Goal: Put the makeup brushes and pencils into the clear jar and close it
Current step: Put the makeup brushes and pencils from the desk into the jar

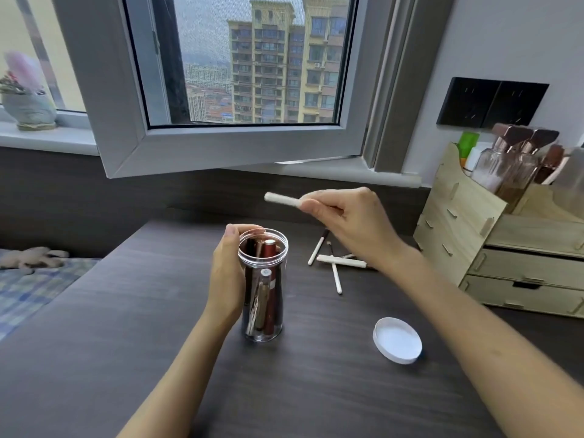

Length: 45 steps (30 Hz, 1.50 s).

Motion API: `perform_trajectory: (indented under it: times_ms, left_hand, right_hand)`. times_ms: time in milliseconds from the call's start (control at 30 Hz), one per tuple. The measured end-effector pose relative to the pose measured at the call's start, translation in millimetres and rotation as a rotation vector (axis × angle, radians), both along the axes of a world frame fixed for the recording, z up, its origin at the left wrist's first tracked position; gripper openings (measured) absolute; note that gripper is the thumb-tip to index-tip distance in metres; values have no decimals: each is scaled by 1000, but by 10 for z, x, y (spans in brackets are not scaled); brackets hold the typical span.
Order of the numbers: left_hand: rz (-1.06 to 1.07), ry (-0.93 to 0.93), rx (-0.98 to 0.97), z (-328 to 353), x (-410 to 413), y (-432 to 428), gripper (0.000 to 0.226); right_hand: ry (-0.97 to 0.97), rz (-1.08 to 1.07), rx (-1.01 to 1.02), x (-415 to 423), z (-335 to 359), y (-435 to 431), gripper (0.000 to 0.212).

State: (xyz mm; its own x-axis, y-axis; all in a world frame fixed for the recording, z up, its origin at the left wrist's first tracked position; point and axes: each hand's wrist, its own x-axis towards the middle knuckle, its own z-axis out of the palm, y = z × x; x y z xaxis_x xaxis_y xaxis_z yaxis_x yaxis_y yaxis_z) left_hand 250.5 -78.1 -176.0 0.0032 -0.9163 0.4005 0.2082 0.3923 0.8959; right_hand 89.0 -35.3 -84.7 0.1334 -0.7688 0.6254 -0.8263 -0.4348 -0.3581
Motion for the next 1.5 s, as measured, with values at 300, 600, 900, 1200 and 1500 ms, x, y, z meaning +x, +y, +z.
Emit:
perform_trajectory:
  times_ms: [300,600,900,1200,1500]
  left_hand:
    - [-105,-62,11,4,-36,83,54]
    - [-207,-43,45,53,9,79,54]
    - [-212,-20,40,34,-27,48,50]
    - [-188,-5,25,8,-53,32,46]
    - [-160,-23,67,-5,-50,15,49]
  right_hand:
    - [805,67,195,383,401,227,22]
    - [149,301,289,423,271,-50,10]
    - [-58,-521,391,-1203,-687,-606,24]
    - [842,-541,504,-1502,-1185,-883,35]
    - [1110,-587,487,-1575,-967,-767,32]
